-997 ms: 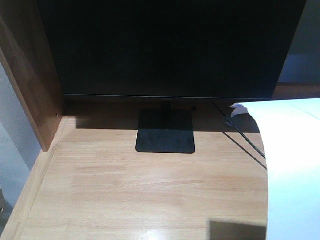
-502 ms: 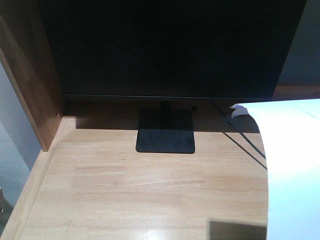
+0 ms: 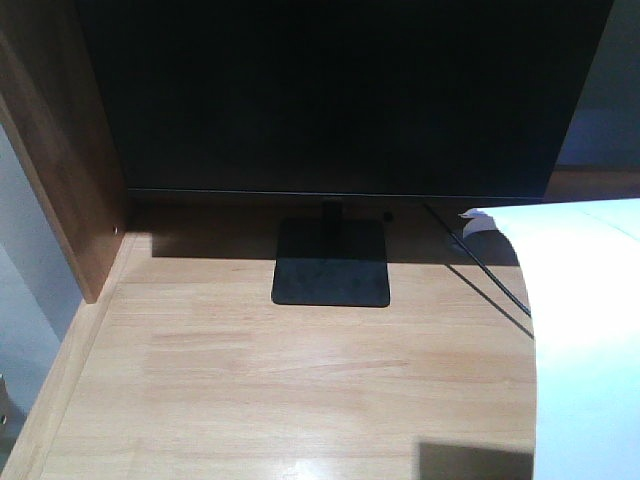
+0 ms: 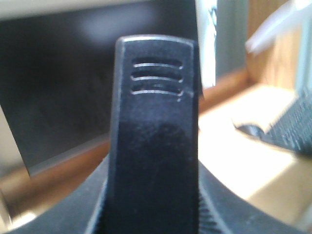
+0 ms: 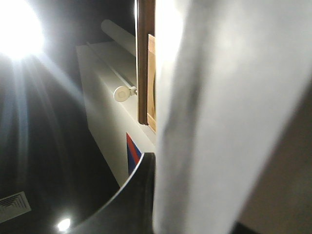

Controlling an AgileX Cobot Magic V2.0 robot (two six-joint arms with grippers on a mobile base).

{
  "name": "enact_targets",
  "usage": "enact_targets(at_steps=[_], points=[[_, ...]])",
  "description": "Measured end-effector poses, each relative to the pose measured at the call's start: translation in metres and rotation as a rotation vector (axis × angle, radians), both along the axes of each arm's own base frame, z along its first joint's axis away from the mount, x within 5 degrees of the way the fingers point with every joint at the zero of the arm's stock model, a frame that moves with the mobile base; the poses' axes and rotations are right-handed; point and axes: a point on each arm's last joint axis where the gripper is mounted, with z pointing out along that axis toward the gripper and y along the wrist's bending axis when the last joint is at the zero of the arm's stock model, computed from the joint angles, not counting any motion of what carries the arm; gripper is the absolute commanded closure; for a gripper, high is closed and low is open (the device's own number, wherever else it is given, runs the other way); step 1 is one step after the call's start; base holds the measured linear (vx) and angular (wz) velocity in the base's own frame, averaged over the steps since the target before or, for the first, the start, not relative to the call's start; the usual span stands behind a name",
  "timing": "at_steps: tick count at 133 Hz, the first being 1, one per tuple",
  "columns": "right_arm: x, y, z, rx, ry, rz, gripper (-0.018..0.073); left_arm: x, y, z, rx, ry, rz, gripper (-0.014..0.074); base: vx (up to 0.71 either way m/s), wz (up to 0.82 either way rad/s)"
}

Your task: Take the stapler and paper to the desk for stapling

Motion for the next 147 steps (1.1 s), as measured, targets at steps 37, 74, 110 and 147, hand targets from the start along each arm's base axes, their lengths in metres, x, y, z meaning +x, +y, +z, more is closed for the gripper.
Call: enact_targets(at_steps=[37, 74, 110, 147], points=[[0.0, 0.0, 0.0, 0.0, 0.0, 0.0, 0.0565, 0.071, -0.033, 0.002, 0.083, 0.087, 0.001, 0.0603, 0.0, 0.0], [0.0, 0.0, 0.0, 0.0, 0.0, 0.0, 0.0565, 0.147, -0.08, -0.031, 0.262, 0.177, -0.136, 0.0603, 0.0, 0.0], [0.0, 0.0, 0.0, 0.0, 0.0, 0.0, 0.0565, 0.193, -0.114, -0.071, 0.4, 0.165, -0.322, 0.0603, 0.0, 0.0], [0.0, 0.0, 0.0, 0.0, 0.0, 0.0, 0.0565, 0.222, -0.132, -0.114, 0.488, 0.125, -0.523, 0.0603, 0.0, 0.0]])
